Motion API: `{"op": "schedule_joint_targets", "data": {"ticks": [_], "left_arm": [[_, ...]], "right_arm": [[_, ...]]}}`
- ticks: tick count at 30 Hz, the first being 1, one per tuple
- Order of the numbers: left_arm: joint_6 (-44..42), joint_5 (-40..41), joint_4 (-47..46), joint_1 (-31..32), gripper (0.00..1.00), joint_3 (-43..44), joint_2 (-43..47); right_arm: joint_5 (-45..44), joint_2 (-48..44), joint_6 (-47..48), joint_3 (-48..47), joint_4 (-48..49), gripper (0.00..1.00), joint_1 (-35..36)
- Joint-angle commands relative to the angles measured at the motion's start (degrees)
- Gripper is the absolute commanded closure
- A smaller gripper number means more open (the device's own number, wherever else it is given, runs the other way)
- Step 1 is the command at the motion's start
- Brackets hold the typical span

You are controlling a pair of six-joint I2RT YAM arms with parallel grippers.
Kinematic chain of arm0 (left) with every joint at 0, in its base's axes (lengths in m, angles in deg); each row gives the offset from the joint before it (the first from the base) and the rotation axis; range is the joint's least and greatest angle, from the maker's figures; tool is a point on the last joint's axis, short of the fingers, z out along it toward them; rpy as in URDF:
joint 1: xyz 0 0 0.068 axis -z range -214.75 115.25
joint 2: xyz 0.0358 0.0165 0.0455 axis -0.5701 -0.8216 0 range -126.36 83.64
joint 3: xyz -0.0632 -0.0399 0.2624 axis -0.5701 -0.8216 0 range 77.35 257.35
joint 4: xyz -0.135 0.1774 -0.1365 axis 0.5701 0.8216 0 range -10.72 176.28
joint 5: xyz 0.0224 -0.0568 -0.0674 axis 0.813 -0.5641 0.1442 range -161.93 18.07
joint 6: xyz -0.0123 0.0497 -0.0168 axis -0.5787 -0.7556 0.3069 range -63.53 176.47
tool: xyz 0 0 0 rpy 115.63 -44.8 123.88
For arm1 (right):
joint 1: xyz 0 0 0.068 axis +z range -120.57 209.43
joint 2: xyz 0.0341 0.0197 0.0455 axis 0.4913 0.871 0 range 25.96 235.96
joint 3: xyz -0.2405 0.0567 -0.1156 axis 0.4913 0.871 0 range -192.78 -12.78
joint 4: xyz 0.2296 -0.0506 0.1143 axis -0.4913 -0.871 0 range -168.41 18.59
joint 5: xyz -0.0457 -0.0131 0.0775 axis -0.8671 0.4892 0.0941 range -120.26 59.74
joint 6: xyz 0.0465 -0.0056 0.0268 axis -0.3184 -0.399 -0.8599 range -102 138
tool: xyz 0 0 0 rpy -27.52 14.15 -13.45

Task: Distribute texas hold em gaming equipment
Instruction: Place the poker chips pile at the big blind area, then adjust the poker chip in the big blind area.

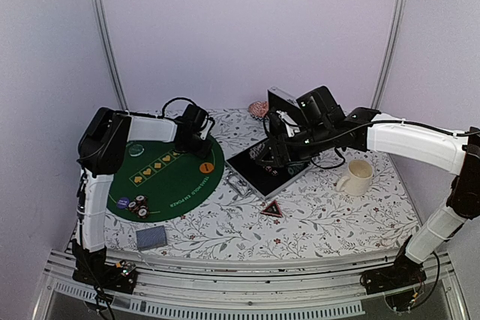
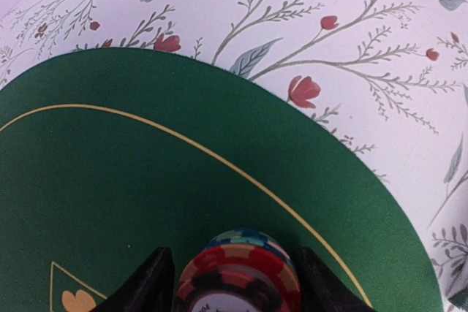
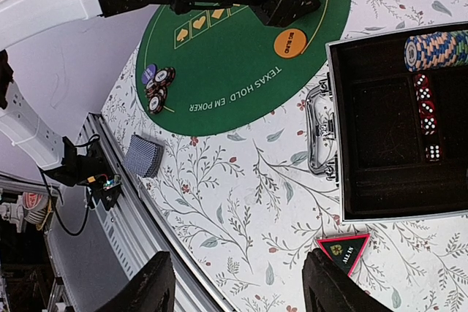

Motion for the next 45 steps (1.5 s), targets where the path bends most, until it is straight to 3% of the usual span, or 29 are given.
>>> {"op": "schedule_joint_targets", "data": {"ticks": [1,7,12,18,25,33,35,40,45], "left_arm": [[-1.3,0.9,2.1,-0.4,0.42,-0.6,-3.2],[-1.8,-1.0,1.5,-0.4,0.37,-1.2,-1.9],[-2.6,-2.6,-0.1,-0.3,0.18,-1.9,0.7],[-3.5,-3.2,-1.4,-0.2,0.04,-1.4,4.6],[-4.6,-6.6,-1.4,-0.2,0.02,-1.5,10.5],[-3.6,-5.3,1.4,-0.2,0.02,-1.5,16.0],[-2.2,-2.8,3.4,-0.5,0.06,-1.3,16.5],[1.3,2.7,5.0,-2.3,0.38,-3.8,16.5],[4.4,4.6,4.6,-5.3,0.47,-6.9,16.5]], "right_arm": [[-1.0,-1.4,0.8,-1.0,-1.0,0.39,0.1],[-1.3,-1.7,1.0,-1.3,-1.5,0.39,0.1],[-1.2,-1.3,1.0,-1.7,-1.8,0.38,0.1],[-1.0,-1.2,1.1,-2.0,-2.1,0.37,0.1],[-1.1,-1.5,1.0,-1.9,-2.3,0.37,0.1],[-1.9,-2.6,0.9,-1.8,-2.5,0.35,0.1],[-2.0,-2.9,0.9,-1.5,-2.5,0.35,0.1],[-2.2,-3.2,0.7,-0.8,-2.5,0.35,0.1],[-2.4,-3.4,0.9,-0.4,-2.4,0.35,0.1]]}}
